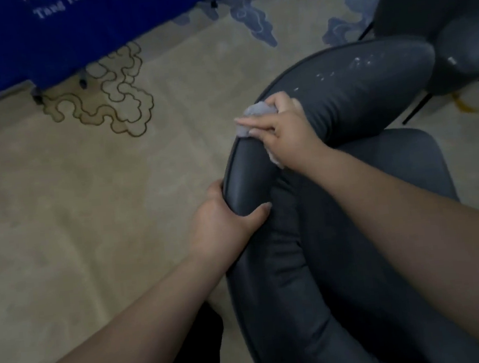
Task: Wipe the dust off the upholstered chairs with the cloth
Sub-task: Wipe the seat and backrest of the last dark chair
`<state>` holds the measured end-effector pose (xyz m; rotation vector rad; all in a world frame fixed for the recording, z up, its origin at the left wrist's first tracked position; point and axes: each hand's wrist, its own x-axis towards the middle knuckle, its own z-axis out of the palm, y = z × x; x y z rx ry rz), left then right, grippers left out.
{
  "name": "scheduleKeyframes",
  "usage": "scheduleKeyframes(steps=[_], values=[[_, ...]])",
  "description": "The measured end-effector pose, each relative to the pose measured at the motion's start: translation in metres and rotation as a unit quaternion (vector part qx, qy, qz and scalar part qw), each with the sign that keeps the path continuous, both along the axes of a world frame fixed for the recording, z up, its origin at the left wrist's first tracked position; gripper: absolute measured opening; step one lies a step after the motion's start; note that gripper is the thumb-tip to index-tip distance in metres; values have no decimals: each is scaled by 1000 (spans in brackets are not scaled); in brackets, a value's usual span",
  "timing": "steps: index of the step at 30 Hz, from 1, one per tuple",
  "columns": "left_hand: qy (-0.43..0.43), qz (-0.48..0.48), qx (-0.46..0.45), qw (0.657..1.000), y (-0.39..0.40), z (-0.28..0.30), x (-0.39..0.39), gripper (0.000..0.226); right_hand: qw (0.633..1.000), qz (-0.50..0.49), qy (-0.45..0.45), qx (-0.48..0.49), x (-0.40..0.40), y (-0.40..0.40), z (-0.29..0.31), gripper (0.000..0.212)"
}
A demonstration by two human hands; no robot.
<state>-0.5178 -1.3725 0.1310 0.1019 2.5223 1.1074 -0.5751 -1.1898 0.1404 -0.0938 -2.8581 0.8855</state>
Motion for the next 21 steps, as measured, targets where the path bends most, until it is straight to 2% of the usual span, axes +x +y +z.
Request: scheduleKeyframes(steps=[4, 6, 9, 11, 15, 18, 21], values=[[-13, -105, -21, 994, 14, 10, -59, 74, 974, -220, -16, -53, -36, 19, 3, 27], [-17, -164, -39, 986, 18, 14, -82, 77, 977, -203, -30, -51, -25, 6, 6, 26], [-11, -204, -34, 978, 19, 13, -101, 71, 996, -85, -14, -32, 3, -25, 7, 23], [-8, -221, -26, 975, 25, 13, -108, 67, 997, -73, -3, -22, 2, -22, 5, 25], [4, -230, -18, 973, 38, 7, -127, 73, 982, -183, 5, 42, -40, 32, -2, 23], [7, -246, -7, 969, 56, 6, -148, 77, 964, -264, 20, 23, -58, 70, -10, 23], [22, -261, -7, 965, 77, 7, -169, 74, 961, -274, 36, 8, -60, 64, -14, 23]])
